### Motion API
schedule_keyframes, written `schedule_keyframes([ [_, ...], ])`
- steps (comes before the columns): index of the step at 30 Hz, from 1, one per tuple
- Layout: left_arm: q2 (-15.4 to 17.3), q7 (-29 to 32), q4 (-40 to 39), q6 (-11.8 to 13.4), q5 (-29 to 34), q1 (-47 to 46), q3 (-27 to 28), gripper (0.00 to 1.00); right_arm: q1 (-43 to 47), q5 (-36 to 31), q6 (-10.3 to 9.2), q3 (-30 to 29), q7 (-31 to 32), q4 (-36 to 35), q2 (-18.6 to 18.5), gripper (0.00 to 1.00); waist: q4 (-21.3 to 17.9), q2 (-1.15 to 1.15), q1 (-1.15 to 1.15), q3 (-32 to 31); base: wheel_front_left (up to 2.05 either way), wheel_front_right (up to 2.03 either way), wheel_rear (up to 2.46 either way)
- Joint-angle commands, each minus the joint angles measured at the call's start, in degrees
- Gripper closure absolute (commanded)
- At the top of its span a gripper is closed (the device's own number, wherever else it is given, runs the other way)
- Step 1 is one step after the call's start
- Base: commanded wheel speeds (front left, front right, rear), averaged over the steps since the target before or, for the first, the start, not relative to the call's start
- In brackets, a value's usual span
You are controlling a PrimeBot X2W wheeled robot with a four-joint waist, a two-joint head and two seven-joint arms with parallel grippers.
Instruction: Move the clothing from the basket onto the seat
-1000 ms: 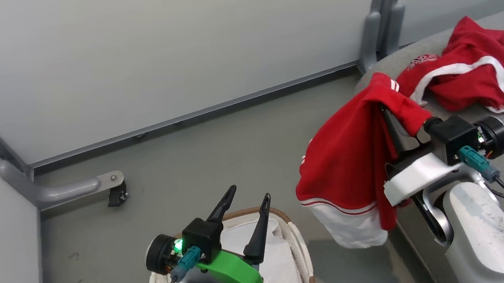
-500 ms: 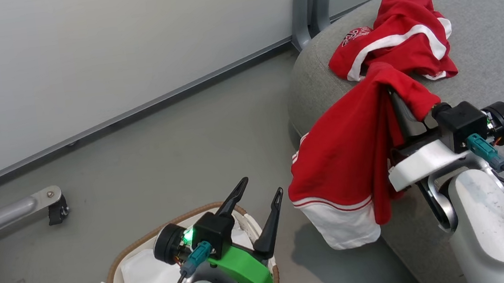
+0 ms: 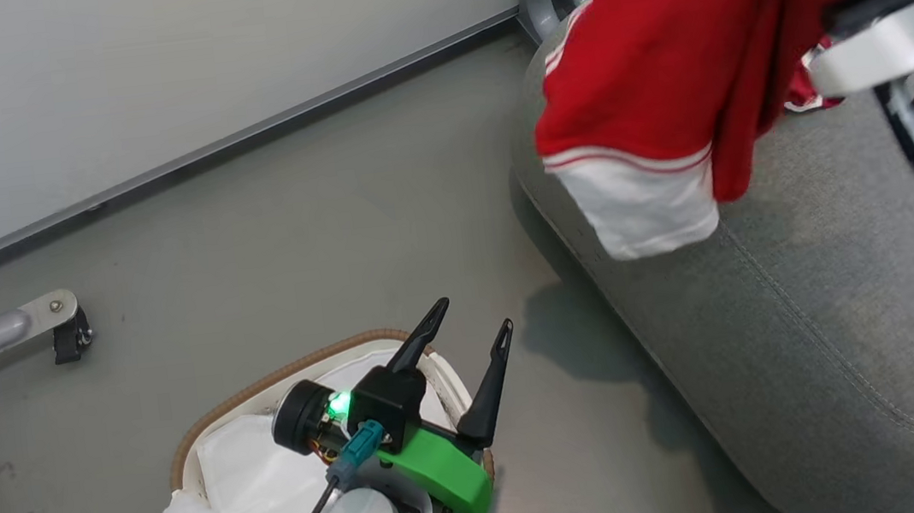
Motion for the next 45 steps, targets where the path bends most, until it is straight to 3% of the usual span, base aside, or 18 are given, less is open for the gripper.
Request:
schedule_keyframes([
  [1, 0.78, -0.02, -0.49, -0.16, 0.70, -1.03, 0.18, 0.00, -3.30, -0.35, -0.08, -0.47, -0.15, 0.92, -2.05, 1.00, 0.53, 0.00, 0.00, 1.62, 0.00, 0.00, 0.00],
  [11, 3.65, -0.02, -2.08, -0.16, 2.16, -5.44, 0.03, 0.00, -25.96, -0.35, -0.08, -4.35, 2.31, 13.70, -17.47, 1.00, 1.92, 0.00, 0.00, 10.32, 0.00, 0.00, 0.00],
  [18, 5.36, -0.02, -2.43, -0.16, 3.14, -9.07, 0.42, 0.00, -25.04, -2.11, -0.08, -9.47, 0.68, 23.96, -21.47, 1.00, 2.48, 0.00, 0.00, 16.69, 0.00, 0.00, 0.00],
  [22, 6.21, -0.02, -2.49, -0.16, 3.77, -10.35, 0.47, 0.00, -20.98, -2.88, -0.08, -15.06, -0.07, 28.50, -20.07, 1.00, 2.55, 0.00, 0.00, 19.89, 0.00, 0.00, 0.00],
  [27, 7.02, -0.02, -2.55, -0.16, 4.58, -11.15, 0.00, 0.00, -15.30, -4.73, -0.08, -20.52, -0.16, 28.96, -15.08, 1.00, 2.25, 0.00, 0.00, 22.66, 0.00, 0.00, 0.00],
  [36, 8.21, -0.02, -2.52, -0.15, 5.06, -11.82, 0.21, 0.00, -10.14, -7.15, -0.08, -22.00, -0.19, 29.16, -6.08, 1.00, 1.27, 0.00, 0.00, 24.61, 0.00, 0.00, 0.00],
  [38, 8.26, -0.02, -2.41, -0.13, 4.99, -11.85, 0.29, 0.00, -9.33, -7.73, -0.08, -21.76, -0.19, 28.97, -4.64, 0.66, 1.16, 0.00, 0.00, 24.63, 0.00, 0.00, 0.00],
  [39, 8.21, -0.02, -2.37, -0.08, 4.92, -11.81, 0.33, 0.00, -8.84, -7.82, -0.08, -21.51, -0.19, 28.68, -3.86, 0.24, 1.11, 0.00, 0.00, 24.54, 0.00, 0.00, 0.00],
  [40, 8.16, -0.02, -2.35, -0.02, 4.87, -11.80, 0.39, 0.00, -8.44, -7.90, -0.08, -21.32, -0.19, 28.45, -3.45, 0.00, 1.09, 0.00, 0.00, 24.46, 0.00, 0.00, 0.00],
  [45, 7.64, -0.02, -2.58, 0.47, 4.34, -11.00, 1.04, 0.00, -5.16, -7.99, -0.08, -19.34, -0.18, 26.31, -2.19, 0.00, 0.94, 0.00, 0.00, 23.05, 0.00, 0.00, 0.00],
])
